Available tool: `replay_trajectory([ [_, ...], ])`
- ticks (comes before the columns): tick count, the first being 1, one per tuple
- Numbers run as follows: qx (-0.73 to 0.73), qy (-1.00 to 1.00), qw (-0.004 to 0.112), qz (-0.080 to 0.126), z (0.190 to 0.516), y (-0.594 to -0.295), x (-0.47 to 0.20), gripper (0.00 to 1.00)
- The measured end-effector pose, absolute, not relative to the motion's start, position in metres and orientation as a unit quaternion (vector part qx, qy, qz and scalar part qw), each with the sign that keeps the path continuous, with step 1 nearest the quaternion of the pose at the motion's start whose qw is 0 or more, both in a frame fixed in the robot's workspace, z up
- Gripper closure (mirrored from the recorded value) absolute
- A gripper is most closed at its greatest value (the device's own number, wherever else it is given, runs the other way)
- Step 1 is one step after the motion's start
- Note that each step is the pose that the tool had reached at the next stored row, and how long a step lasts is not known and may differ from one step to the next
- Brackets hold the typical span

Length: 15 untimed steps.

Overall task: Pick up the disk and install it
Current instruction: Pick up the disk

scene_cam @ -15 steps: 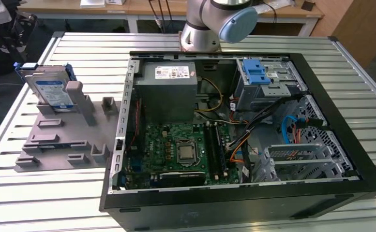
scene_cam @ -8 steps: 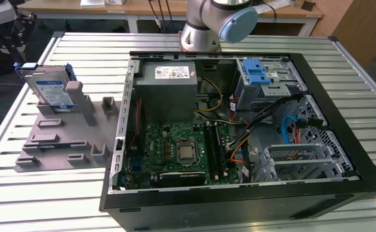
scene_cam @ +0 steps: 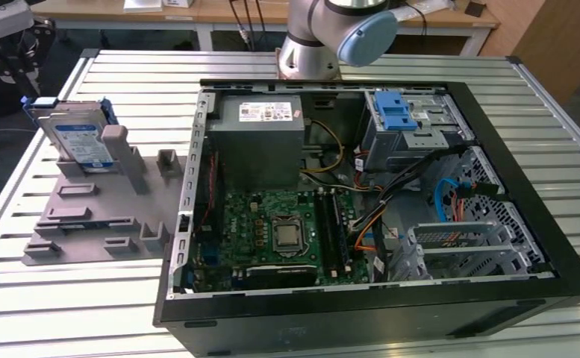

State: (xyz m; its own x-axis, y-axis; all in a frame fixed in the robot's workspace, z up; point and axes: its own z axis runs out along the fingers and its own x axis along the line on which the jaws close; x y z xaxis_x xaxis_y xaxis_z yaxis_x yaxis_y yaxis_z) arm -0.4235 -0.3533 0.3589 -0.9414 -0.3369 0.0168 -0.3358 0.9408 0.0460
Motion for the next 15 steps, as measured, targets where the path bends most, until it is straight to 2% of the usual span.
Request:
replay_trajectory([
  [15,0.265,-0.964,0.012,-0.020,0.3587,-0.3532,-0.4235,0.89],
])
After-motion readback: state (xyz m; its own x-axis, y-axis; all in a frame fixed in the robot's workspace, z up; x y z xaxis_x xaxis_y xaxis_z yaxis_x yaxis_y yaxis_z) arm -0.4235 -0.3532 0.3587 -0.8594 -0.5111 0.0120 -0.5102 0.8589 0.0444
